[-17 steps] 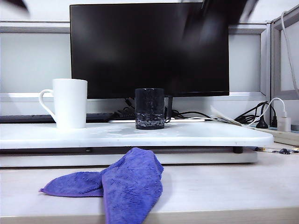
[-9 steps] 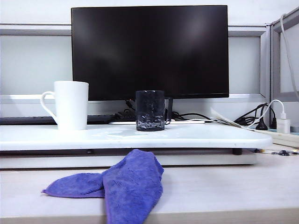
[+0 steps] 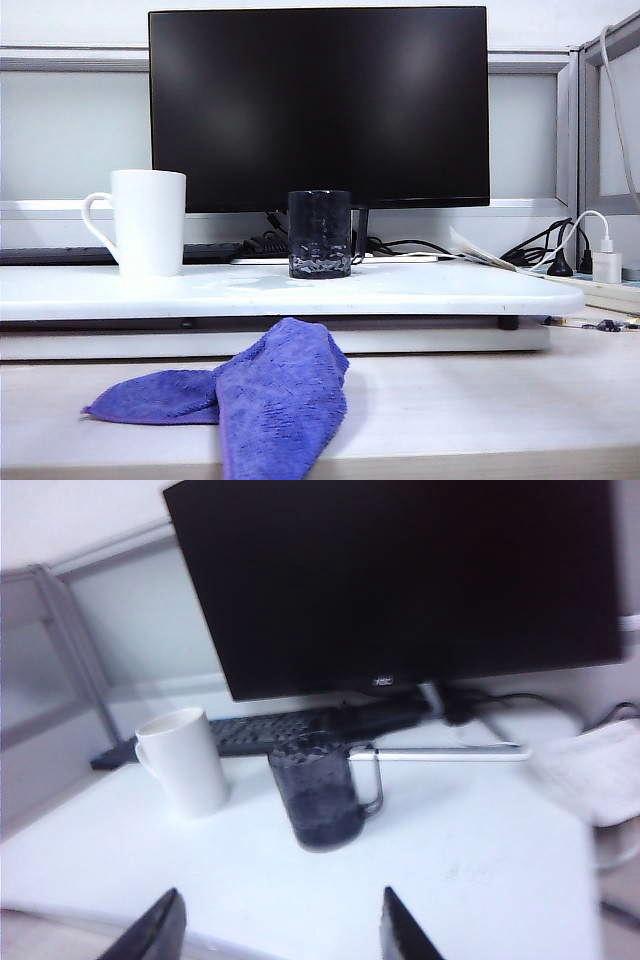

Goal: Carefully pick up the black cup and pour some water from the black cup into the white cup.

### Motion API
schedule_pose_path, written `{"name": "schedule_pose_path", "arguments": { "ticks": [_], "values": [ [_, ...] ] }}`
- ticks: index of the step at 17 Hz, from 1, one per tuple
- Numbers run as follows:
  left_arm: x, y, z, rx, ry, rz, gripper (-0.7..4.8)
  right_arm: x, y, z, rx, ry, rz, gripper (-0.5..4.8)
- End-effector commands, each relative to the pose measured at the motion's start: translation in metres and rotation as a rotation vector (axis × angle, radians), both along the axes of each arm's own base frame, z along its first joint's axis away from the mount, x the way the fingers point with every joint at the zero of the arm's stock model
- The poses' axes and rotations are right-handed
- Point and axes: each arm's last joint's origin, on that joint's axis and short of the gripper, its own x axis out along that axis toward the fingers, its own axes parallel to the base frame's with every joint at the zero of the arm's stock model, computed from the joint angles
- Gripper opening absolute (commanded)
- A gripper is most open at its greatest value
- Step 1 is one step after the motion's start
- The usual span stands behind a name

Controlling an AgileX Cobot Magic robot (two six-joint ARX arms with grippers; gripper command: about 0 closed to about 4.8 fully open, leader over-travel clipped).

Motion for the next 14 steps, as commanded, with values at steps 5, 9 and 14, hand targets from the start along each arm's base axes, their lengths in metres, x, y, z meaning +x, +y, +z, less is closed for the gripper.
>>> {"name": "schedule_pose_path", "arguments": {
  "ticks": [5,9,14],
  "values": [
    [0.013,0.007,-0.048,0.103,0.083,0.281,4.79,0.021,-0.003,-0.059,-0.218,0.168,-0.366,2.52],
    [0.015,0.012,-0.031,0.117,-0.086,0.471,0.82,0.025,-0.025,-0.047,-0.306,0.068,-0.647,0.85],
    [0.017,0.007,-0.045,0.118,-0.015,0.290,-0.06,0.028,-0.044,-0.053,-0.206,0.127,-0.447,-0.01]
  ]
}}
